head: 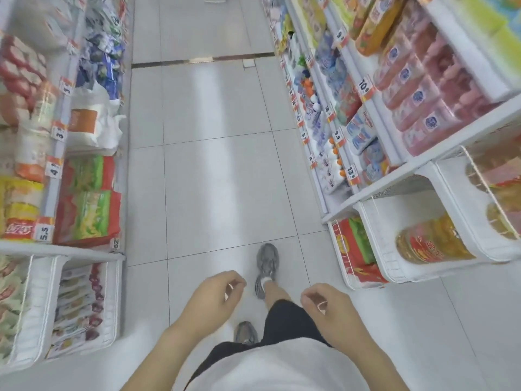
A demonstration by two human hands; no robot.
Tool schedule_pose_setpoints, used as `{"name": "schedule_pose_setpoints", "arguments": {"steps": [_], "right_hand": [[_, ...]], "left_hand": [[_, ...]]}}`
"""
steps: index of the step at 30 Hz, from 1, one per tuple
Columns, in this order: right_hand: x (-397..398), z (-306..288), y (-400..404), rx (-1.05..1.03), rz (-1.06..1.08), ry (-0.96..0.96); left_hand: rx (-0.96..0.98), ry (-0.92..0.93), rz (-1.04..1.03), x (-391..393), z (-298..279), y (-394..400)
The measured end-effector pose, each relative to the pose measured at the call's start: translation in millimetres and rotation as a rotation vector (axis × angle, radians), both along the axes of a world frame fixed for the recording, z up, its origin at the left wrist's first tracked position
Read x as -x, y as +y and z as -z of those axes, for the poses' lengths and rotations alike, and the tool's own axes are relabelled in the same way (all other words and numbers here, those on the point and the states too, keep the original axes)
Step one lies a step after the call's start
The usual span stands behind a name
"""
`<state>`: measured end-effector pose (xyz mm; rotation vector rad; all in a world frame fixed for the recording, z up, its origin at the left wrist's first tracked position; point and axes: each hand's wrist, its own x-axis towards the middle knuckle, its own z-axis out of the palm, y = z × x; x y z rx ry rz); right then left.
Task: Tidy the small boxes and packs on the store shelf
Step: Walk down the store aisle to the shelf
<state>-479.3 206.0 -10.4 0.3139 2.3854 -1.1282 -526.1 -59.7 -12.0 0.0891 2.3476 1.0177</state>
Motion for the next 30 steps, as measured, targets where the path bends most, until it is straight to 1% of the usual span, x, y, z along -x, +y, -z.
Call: {"name": "schedule_pose_setpoints", "arguments": {"steps": [4, 10, 16, 20, 25, 30], "right_hand": [[116, 16, -1, 0.036, -0.063, 0.008], [317, 13, -15, 0.084, -0.189, 0.020], [512, 4, -44, 0.119, -0.266, 0.034], [628, 13, -62, 0.111, -0.285, 0.015], [775, 7, -78, 0.048, -0.257, 0.021], [898, -19, -79, 0.017, -0.159, 0.028]], "left_hand": [[0.080, 0.031, 0.068, 109, 8, 7], [0.198, 0.010, -0.012, 263, -3, 3], [0.165, 0.003, -0.144, 418, -16, -8], [0.085, -0.022, -0.189, 534, -7, -20], [0.107, -0.024, -0.116, 689, 12, -50], [0.124, -0.012, -0.011, 843, -1, -62]]}}
